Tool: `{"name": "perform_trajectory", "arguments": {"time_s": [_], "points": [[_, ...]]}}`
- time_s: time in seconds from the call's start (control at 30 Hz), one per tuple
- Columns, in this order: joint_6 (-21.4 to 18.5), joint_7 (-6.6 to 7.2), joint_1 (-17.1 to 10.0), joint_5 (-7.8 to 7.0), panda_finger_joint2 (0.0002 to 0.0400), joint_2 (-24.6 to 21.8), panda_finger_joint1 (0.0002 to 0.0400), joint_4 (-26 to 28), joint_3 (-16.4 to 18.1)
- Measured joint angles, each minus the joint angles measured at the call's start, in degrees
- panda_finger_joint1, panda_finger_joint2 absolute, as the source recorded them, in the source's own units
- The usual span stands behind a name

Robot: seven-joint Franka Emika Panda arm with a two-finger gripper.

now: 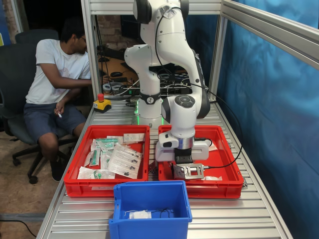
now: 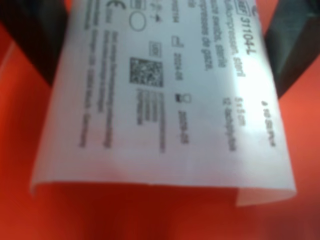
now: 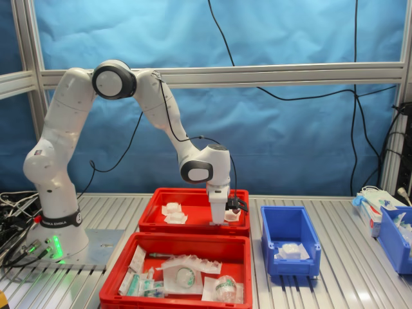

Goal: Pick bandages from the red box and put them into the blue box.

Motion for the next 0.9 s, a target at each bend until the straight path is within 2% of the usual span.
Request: {"name": "perform_trajectory", "arguments": {"time_s": [0.07,0.1,0.23,0.27,0.37,0.4,0.53,0.57,0.7,0.73,0.9], "points": [[0.0,0.00,0.0,0.00,0.0317,0.0,0.0317,0.0,0.0],[0.0,0.00,0.0,0.00,0.0267,0.0,0.0267,0.0,0.0],[0.0,0.00,0.0,0.00,0.0267,0.0,0.0267,0.0,0.0],[0.0,0.00,0.0,0.00,0.0217,0.0,0.0217,0.0,0.0],[0.0,0.00,0.0,0.00,0.0217,0.0,0.0217,0.0,0.0],[0.0,0.00,0.0,0.00,0.0167,0.0,0.0167,0.0,0.0],[0.0,0.00,0.1,0.00,0.0167,0.0,0.0167,0.0,0.0],[0.1,0.00,0.1,0.00,0.0117,0.0,0.0117,0.0,0.0],[0.1,0.00,0.1,0.00,0.0117,0.0,0.0117,0.0,0.0],[0.1,0.00,0.1,0.00,0.0077,0.0,0.0077,0.0,0.0],[0.1,0.00,0.1,0.00,0.0077,0.0,0.0077,0.0,0.0]]}}
